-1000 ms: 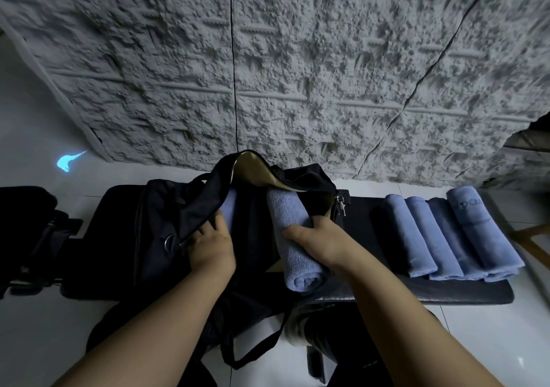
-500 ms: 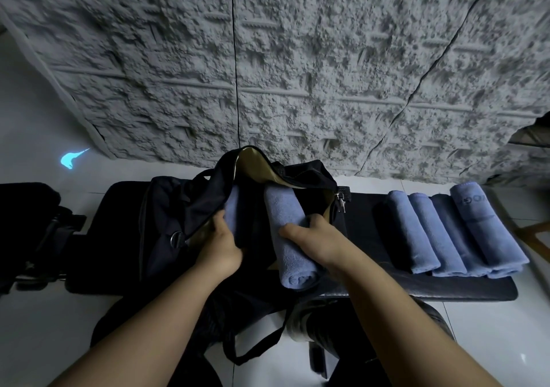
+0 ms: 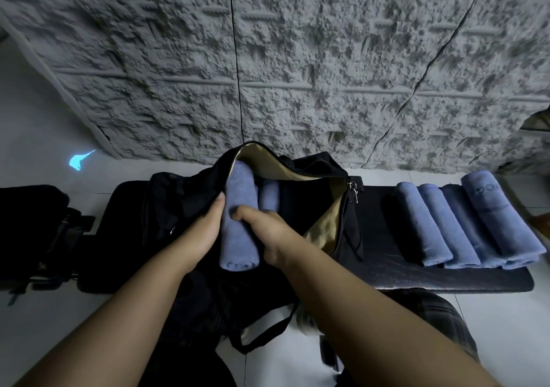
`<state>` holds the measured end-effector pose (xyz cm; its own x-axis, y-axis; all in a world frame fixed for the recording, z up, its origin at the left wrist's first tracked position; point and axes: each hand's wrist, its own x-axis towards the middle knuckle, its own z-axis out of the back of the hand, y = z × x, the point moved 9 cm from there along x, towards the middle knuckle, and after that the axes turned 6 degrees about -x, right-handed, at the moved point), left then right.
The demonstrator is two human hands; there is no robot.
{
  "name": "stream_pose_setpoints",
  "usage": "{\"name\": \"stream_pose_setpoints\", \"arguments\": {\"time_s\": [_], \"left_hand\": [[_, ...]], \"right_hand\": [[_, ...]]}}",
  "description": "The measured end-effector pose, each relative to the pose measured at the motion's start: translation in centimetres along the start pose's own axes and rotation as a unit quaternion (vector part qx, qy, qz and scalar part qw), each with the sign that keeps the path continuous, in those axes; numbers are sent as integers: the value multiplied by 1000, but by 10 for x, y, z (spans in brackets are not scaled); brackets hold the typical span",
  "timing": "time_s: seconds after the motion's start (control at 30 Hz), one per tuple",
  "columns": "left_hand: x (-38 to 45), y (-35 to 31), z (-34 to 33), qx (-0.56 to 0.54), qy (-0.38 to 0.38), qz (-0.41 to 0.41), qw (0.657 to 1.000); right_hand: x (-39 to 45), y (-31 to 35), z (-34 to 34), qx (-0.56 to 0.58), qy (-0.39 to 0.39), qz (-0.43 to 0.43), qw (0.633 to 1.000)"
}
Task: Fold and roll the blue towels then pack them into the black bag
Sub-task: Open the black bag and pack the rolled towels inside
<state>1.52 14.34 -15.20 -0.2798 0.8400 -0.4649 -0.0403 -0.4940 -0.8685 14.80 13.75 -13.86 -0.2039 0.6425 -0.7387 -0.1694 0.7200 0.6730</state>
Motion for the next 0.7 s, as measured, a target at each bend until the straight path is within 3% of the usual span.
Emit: {"name": "stream_pose_setpoints", "arguments": {"time_s": [0.13,0.23,0.47,0.6,0.7], "left_hand": [[-5,4,-6,1,70,22,997],[-3,14,-7,29,82,44,995],[2,7,-6,9,27,32,999],[5,-16,11,127,-64,-46,989],[10,-18,14,203,-65,-77,974]], "right_hand": [[12,-6,-19,34,36,-11,999],[17,-13,-17,20,33,-11,999],[23,-11,-23,-53,30,39,997],[21,-12,-30,-102,50,47,992],[20,-13,-32,-114,59,50,990]]}}
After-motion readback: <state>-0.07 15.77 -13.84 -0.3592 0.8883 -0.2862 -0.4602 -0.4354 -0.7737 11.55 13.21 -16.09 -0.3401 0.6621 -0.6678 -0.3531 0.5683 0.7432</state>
